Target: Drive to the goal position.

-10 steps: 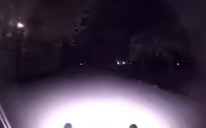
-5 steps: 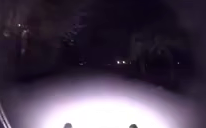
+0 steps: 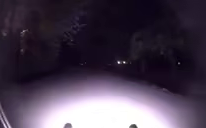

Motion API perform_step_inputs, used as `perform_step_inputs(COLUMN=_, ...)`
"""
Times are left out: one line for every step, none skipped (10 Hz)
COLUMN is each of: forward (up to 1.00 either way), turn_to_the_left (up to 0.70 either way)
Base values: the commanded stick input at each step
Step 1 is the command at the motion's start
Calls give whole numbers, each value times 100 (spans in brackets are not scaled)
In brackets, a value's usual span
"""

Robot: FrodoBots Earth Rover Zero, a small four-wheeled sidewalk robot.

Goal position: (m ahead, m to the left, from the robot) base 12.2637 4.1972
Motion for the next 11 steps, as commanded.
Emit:
perform_step_inputs(forward=50, turn_to_the_left=0)
perform_step_inputs(forward=50, turn_to_the_left=0)
perform_step_inputs(forward=50, turn_to_the_left=0)
perform_step_inputs(forward=50, turn_to_the_left=0)
perform_step_inputs(forward=50, turn_to_the_left=0)
perform_step_inputs(forward=50, turn_to_the_left=0)
perform_step_inputs(forward=50, turn_to_the_left=0)
perform_step_inputs(forward=50, turn_to_the_left=0)
perform_step_inputs(forward=50, turn_to_the_left=0)
perform_step_inputs(forward=50, turn_to_the_left=0)
perform_step_inputs(forward=50, turn_to_the_left=0)
